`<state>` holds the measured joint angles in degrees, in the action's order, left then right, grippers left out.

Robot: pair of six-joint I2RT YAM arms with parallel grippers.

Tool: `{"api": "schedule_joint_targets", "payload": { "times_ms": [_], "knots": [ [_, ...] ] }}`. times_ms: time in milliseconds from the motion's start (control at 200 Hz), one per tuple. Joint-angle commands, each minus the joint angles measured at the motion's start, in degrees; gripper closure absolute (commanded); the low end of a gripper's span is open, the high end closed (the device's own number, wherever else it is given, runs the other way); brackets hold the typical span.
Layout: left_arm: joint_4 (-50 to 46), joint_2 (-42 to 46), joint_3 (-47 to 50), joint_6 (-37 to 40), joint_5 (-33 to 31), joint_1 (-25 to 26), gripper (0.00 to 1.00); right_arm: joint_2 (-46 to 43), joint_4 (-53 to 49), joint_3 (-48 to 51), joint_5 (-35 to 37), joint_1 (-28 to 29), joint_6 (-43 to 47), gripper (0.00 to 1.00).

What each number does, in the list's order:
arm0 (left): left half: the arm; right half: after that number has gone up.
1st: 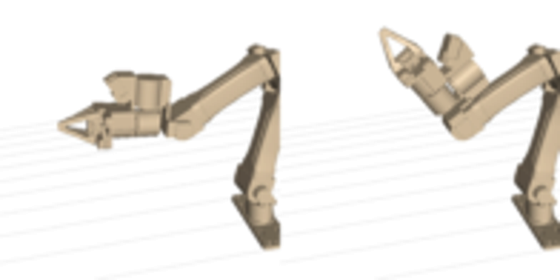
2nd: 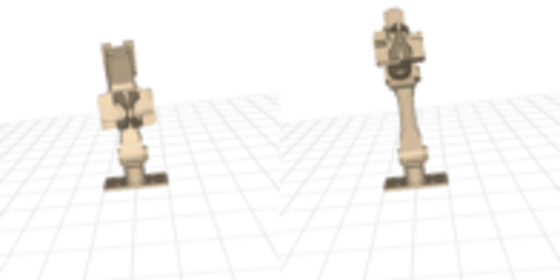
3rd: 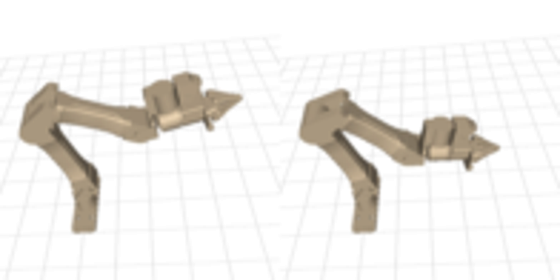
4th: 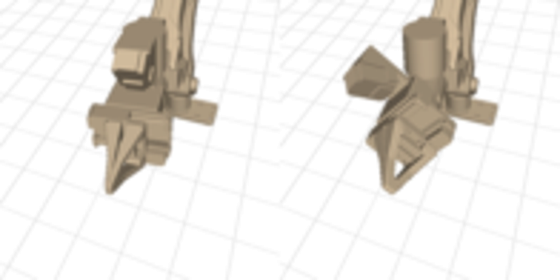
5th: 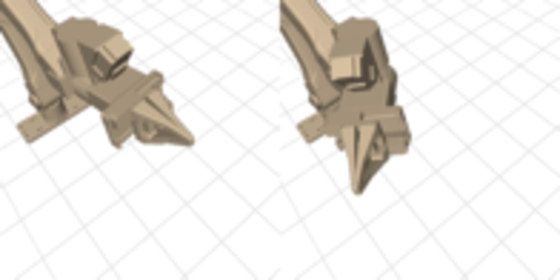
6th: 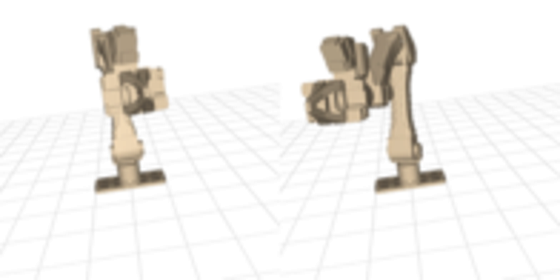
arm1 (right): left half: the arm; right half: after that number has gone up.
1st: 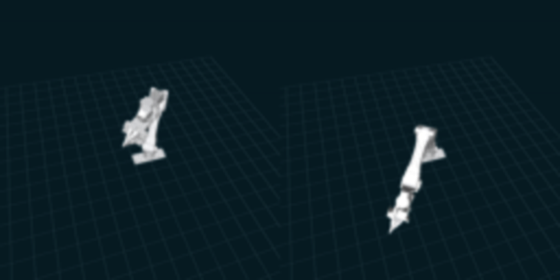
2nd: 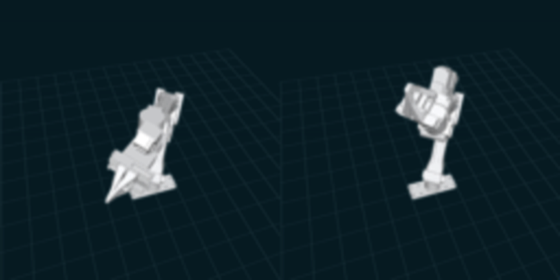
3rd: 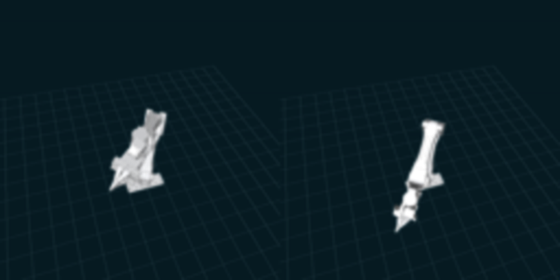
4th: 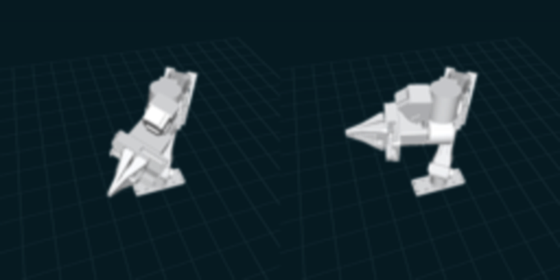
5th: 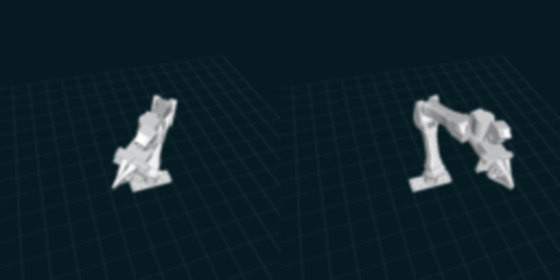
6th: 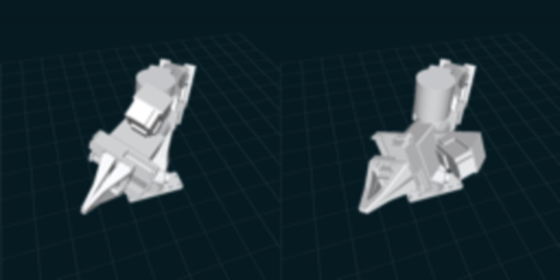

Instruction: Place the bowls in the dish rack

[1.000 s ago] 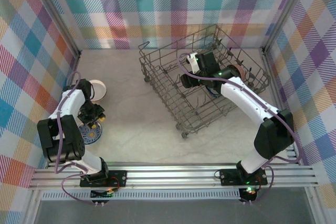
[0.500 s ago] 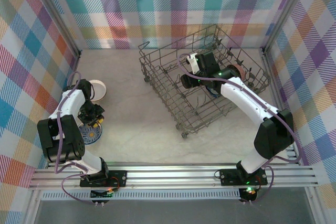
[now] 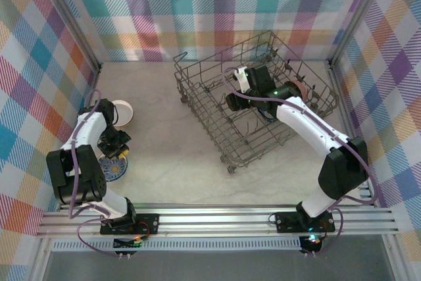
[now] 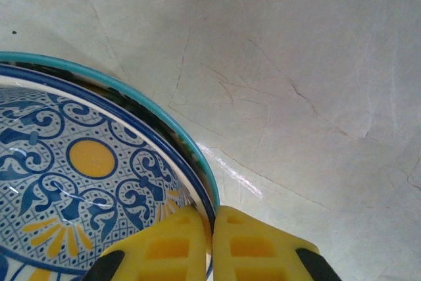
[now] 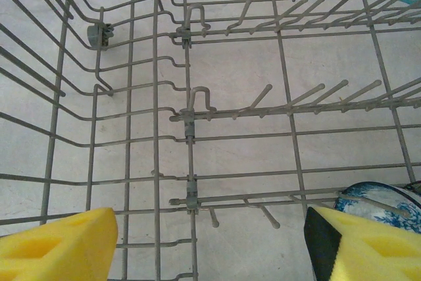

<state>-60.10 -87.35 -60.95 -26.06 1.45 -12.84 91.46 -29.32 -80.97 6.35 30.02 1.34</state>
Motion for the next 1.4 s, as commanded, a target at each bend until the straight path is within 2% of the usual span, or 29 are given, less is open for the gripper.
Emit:
{"api": "schedule_joint_targets", "payload": {
  "times_ms": [0,315,695,740,875,1010,1395],
  "knots": [
    [-1.3,1.3,-1.1,0.0,2.6,-0.5,0.94,1.0,1.5,0.3,-1.3,0.2,-0.4,0.24],
    [-1.2,0.8,-3.1,-1.3,4.8,1.9,0.97,1.1,1.5,0.2,-1.6,0.2,-0.7,0.24],
    [-3.4,0.6,-4.2,-0.1,2.4,3.7,0.96,1.0,1.5,0.3,-2.3,0.2,-1.1,0.24],
    [-3.4,0.7,-3.8,0.0,1.8,3.7,0.93,1.0,1.5,0.3,-2.3,0.2,-1.3,0.24],
    [-3.6,0.7,-3.0,0.8,0.5,3.7,0.78,1.1,1.5,0.3,-2.7,0.2,-1.3,0.24],
    [-3.6,0.2,-2.8,1.9,-1.0,3.7,0.69,1.1,1.5,0.2,-3.0,0.2,-1.5,0.24],
    [-2.3,-4.3,-2.7,3.9,-1.7,3.8,0.61,1.0,1.4,0.2,-3.2,0.3,-1.7,0.23]
  ]
}}
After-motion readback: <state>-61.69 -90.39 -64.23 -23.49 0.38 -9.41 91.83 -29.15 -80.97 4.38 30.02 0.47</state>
